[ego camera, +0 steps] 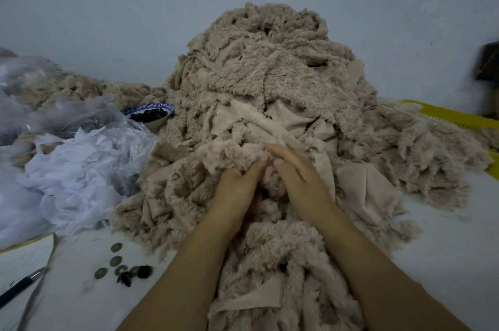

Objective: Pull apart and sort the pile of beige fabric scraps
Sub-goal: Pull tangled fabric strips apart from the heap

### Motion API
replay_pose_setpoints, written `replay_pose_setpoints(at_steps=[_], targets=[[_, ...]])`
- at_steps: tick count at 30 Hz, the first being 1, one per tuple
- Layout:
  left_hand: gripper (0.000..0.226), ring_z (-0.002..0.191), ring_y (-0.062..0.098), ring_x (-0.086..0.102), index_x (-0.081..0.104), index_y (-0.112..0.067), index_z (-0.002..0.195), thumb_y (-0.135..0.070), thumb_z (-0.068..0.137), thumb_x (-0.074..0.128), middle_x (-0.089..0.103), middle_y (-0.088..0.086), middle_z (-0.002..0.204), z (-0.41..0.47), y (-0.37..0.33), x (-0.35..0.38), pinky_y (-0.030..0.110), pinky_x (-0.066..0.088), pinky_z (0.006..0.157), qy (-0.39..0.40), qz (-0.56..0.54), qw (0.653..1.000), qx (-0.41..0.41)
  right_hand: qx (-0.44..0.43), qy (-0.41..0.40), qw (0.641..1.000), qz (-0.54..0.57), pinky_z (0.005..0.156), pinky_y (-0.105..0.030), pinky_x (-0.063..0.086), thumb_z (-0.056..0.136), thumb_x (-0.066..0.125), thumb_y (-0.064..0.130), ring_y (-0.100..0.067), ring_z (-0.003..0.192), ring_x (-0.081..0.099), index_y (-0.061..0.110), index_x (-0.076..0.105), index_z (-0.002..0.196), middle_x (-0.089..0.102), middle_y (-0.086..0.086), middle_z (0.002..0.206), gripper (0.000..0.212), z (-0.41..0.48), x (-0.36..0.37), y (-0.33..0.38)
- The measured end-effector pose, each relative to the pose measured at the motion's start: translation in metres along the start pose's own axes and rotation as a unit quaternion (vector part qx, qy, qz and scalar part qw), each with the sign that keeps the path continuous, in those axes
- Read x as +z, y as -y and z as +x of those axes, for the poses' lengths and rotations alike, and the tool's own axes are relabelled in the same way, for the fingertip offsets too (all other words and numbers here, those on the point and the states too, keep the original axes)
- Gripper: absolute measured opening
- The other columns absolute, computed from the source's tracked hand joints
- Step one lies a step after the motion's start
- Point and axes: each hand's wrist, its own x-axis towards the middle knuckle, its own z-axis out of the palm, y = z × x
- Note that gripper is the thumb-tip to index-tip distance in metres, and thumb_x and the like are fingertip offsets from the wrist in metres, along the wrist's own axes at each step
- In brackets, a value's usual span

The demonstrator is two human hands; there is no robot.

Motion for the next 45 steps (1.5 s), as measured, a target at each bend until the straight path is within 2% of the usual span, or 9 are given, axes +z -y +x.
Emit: replay_pose_setpoints(at_steps=[3,9,15,21,25,31,36,41,45], targets=[[0.015,0.097,0.006,0.072,0.078,-0.033,0.086,-0.040,0.094,0.067,0.077,-0.012,0.098,0.005,0.000,0.000,0.028,0.056,0.088,-0.055,-0.056,0.997,-0.007,0.000,-0.059,0.993,-0.106,0.102,-0.012,0.036,0.108,0.035,0.026,0.008,0.117,0.050,0.025,0.059,0.134,0.059,0.013,0.132,0.036,0.002,-0.004,0.001],[0.048,0.050,-0.014,0.056,0.067,-0.037,0.050,-0.040,0.098,0.060,0.059,-0.027,0.049,0.007,-0.003,0.006,0.003,0.040,0.046,-0.142,-0.044,0.989,0.019,0.041,-0.088,0.948,-0.302,0.096,-0.033,0.042,0.108,0.029,0.022,-0.024,0.123,0.054,0.014,0.052,0.140,0.059,-0.007,0.136,0.041,0.011,-0.011,-0.007],[0.022,0.092,0.014,0.061,0.055,-0.031,0.089,-0.052,0.094,0.060,0.061,-0.009,0.098,0.015,-0.009,-0.015,0.040,0.052,0.095,-0.265,-0.194,0.944,-0.030,0.066,-0.182,0.949,-0.250,0.100,-0.035,0.041,0.108,0.030,0.024,-0.027,0.131,0.050,0.014,0.044,0.148,0.050,-0.008,0.148,0.044,0.011,-0.025,-0.012],[0.058,0.118,0.024,0.058,0.045,-0.016,0.145,-0.051,0.099,0.048,0.056,0.002,0.135,0.021,-0.008,-0.044,0.047,0.050,0.104,-0.374,-0.251,0.892,-0.031,0.136,-0.245,0.933,-0.227,0.097,-0.040,0.040,0.107,0.029,0.016,-0.036,0.122,0.052,-0.008,0.054,0.123,0.052,-0.024,0.138,0.038,0.012,-0.041,-0.025],[0.057,0.121,0.026,0.057,0.053,-0.015,0.138,-0.054,0.097,0.053,0.057,-0.001,0.124,0.016,-0.009,-0.018,0.046,0.045,0.107,-0.329,-0.141,0.933,-0.029,0.061,-0.232,0.958,-0.155,0.089,-0.030,0.036,0.103,0.033,0.026,-0.015,0.111,0.050,0.015,0.051,0.078,0.056,-0.003,0.115,0.033,0.010,-0.024,-0.013],[0.059,0.104,0.022,0.071,0.067,-0.020,0.115,-0.062,0.073,0.071,0.072,0.002,0.117,0.003,-0.011,-0.001,0.047,0.056,0.095,-0.104,-0.166,0.979,-0.063,-0.073,-0.185,0.976,-0.087,0.080,-0.004,0.035,0.099,0.041,0.050,0.013,0.093,0.049,0.023,0.057,0.094,0.048,0.008,0.110,0.031,0.003,-0.007,0.000],[0.016,0.098,0.002,0.071,0.078,-0.048,0.088,-0.057,0.086,0.065,0.076,-0.017,0.099,-0.005,-0.006,0.004,0.024,0.057,0.086,-0.012,-0.082,0.996,0.038,0.011,0.012,0.994,-0.111,0.077,-0.034,0.044,0.087,0.037,0.070,-0.017,0.089,0.054,0.009,0.058,0.096,0.057,-0.001,0.092,0.065,0.005,0.004,-0.001],[0.021,0.085,-0.002,0.071,0.078,-0.035,0.083,-0.042,0.095,0.062,0.076,-0.019,0.089,-0.003,-0.007,0.004,0.011,0.053,0.068,-0.066,-0.042,0.992,0.101,-0.023,-0.033,0.986,-0.160,0.069,-0.031,0.043,0.101,0.053,0.032,-0.017,0.077,0.052,0.013,0.057,0.087,0.057,-0.004,0.081,0.024,0.007,0.004,-0.003],[0.042,0.071,0.018,0.064,0.061,-0.015,0.078,-0.056,0.090,0.063,0.067,0.003,0.077,0.001,-0.008,0.000,0.043,0.059,0.072,-0.160,-0.042,0.985,0.044,0.039,-0.176,0.979,-0.091,0.057,-0.024,0.034,0.104,0.045,0.037,-0.012,0.064,0.046,0.017,0.048,0.086,0.051,0.002,0.073,0.027,0.012,-0.010,-0.009]])
